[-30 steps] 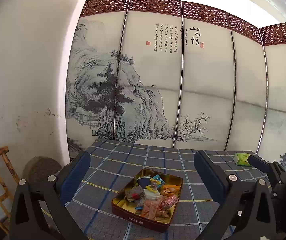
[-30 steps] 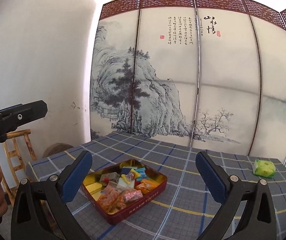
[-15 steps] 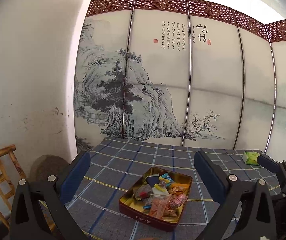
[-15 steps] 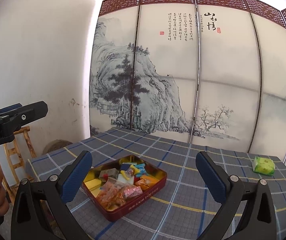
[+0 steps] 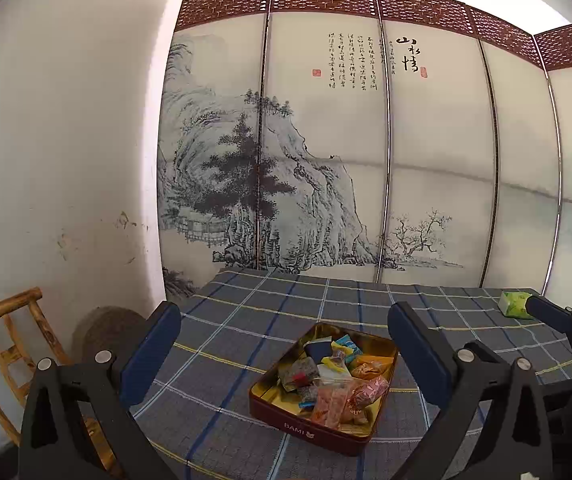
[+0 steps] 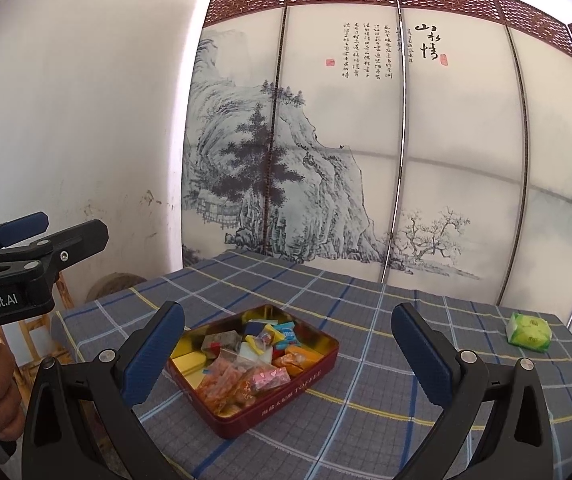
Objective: Organize snacks
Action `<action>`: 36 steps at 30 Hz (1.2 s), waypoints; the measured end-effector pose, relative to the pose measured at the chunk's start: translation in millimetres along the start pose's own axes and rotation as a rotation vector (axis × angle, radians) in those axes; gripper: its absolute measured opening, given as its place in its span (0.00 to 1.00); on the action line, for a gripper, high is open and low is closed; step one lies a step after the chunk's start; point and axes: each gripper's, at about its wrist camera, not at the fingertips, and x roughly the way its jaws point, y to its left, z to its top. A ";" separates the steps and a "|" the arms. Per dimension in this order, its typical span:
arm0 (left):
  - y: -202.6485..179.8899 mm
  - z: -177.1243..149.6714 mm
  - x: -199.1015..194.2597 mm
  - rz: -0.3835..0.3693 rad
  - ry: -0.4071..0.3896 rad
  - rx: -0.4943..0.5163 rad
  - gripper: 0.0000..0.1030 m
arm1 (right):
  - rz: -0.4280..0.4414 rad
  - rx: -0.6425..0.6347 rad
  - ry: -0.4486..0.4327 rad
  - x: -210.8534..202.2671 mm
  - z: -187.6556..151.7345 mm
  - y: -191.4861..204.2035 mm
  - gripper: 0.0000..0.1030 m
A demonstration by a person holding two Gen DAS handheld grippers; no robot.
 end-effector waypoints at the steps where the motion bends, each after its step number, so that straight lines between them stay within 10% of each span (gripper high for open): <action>1: 0.0 -0.8 0.2 0.001 0.002 0.000 1.00 | 0.000 0.000 0.000 -0.3 0.0 0.0 1.00; 36: -1.3 -13.3 4.6 0.022 0.023 0.005 1.00 | 0.009 -0.001 0.012 1.7 -6.2 4.4 1.00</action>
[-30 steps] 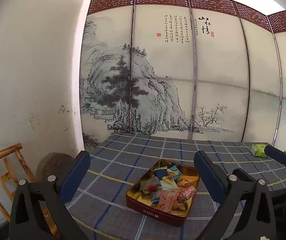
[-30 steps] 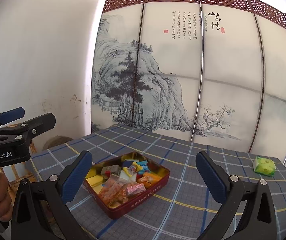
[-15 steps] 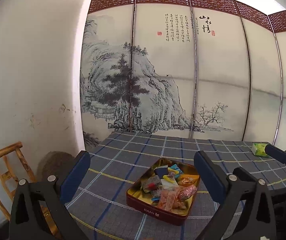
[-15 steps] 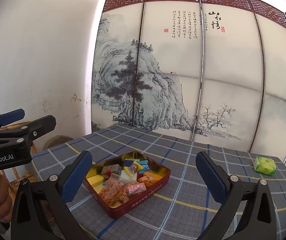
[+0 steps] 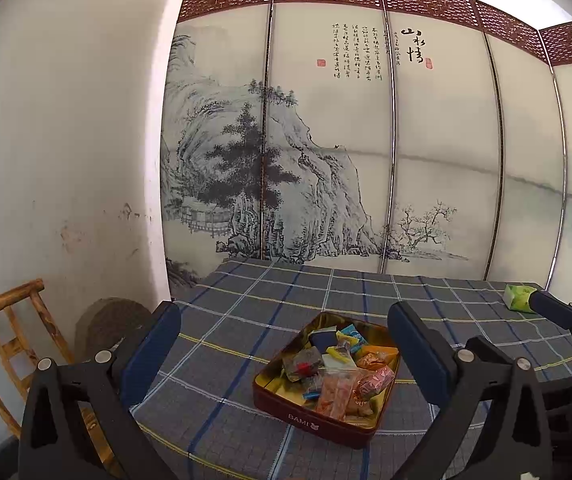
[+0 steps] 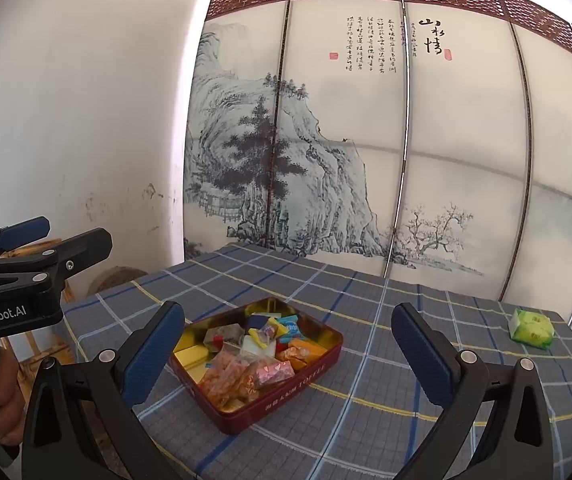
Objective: Organize snacks
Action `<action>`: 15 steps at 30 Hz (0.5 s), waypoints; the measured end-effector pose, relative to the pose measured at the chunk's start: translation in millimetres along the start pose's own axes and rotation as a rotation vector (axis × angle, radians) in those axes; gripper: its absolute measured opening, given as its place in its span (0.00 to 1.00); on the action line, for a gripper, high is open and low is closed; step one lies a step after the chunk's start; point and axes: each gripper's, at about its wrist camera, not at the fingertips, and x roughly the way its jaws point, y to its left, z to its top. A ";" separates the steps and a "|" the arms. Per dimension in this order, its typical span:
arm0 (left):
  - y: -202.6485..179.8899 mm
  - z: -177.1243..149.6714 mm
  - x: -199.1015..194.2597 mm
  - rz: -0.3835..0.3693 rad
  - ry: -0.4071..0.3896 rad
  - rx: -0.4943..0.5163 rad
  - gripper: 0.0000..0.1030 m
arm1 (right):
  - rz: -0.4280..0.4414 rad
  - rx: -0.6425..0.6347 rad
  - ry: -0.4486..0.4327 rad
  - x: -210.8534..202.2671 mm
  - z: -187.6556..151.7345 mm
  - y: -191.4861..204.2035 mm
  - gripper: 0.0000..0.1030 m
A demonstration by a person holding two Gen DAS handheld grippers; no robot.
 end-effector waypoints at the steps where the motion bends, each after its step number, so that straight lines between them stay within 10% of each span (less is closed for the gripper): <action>1: 0.0 -0.1 0.0 0.001 0.000 0.000 1.00 | 0.000 0.000 0.000 0.2 0.8 -0.1 1.00; 15: 0.5 -0.1 0.1 0.001 0.002 0.000 1.00 | 0.003 -0.001 0.008 0.2 -5.6 1.3 1.00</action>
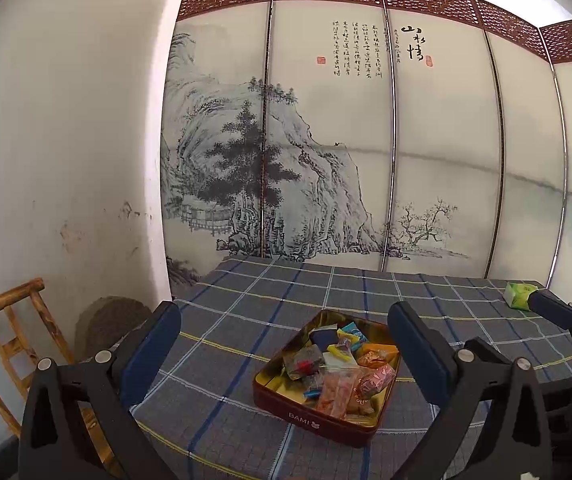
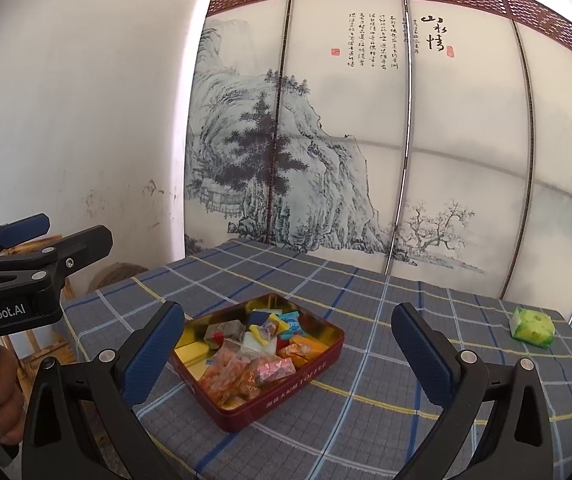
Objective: Organize snacks
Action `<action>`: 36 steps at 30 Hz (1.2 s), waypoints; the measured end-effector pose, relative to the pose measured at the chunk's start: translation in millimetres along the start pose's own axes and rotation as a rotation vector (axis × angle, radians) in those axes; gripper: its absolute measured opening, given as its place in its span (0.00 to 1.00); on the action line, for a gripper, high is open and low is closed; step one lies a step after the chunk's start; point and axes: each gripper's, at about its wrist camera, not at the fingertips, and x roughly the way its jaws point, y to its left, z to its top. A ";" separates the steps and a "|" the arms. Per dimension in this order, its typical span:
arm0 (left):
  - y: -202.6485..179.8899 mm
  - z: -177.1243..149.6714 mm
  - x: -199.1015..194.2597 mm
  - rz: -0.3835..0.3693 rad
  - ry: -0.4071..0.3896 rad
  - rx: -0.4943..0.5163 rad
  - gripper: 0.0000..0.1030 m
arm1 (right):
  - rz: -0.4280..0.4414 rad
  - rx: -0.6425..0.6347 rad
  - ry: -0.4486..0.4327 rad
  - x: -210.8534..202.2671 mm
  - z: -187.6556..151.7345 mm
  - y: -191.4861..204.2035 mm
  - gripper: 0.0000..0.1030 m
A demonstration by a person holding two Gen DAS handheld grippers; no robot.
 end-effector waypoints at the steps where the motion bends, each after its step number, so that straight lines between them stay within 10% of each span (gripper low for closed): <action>1: -0.3 -1.0 -0.1 0.000 0.001 0.000 1.00 | 0.000 0.000 0.000 0.0 0.3 0.0 1.00; 23: 0.6 -7.2 4.3 0.000 0.032 0.017 1.00 | 0.025 0.041 0.047 11.8 -20.2 -14.2 1.00; 36: -8.1 -8.0 28.7 0.027 0.115 0.057 1.00 | -0.241 0.086 0.357 73.1 -107.9 -185.2 1.00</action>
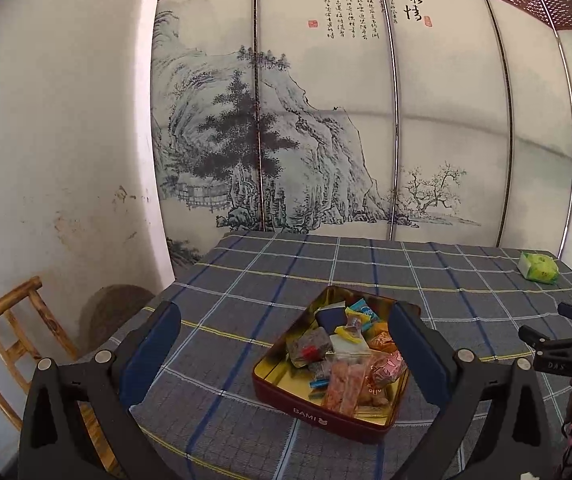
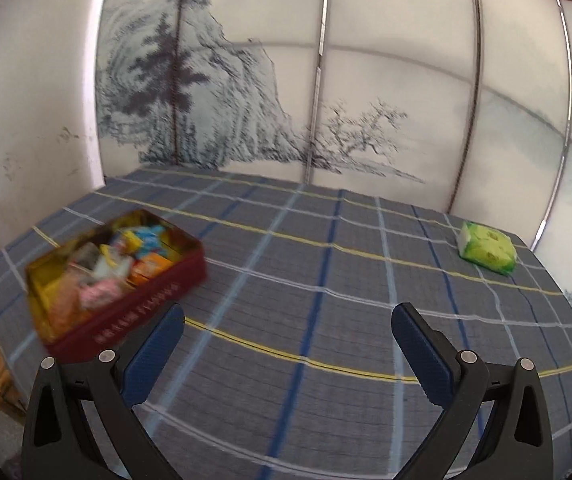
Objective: Organize snacks
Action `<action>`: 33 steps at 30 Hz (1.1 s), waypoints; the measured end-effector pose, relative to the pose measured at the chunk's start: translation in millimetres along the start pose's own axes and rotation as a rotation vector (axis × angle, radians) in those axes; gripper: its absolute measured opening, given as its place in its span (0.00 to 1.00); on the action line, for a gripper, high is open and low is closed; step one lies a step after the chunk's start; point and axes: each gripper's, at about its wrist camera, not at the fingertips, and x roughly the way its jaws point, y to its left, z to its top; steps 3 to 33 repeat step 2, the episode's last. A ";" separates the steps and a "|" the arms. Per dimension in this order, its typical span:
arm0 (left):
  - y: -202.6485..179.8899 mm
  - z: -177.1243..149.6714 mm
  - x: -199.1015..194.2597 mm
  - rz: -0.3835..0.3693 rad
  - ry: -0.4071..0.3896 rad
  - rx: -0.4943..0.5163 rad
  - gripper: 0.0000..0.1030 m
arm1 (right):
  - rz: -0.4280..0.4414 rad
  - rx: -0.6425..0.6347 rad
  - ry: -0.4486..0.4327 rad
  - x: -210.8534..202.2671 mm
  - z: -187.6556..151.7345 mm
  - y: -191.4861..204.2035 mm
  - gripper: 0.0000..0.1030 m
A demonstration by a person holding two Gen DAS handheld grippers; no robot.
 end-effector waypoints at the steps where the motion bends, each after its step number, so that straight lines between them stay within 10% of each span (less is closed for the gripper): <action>1: -1.0 0.1 1.3 0.005 0.005 0.004 1.00 | -0.033 0.002 0.048 12.6 -7.0 -20.2 1.00; 33: -2.6 0.9 3.1 0.016 0.010 0.013 1.00 | -0.055 0.007 0.088 23.9 -11.6 -37.5 1.00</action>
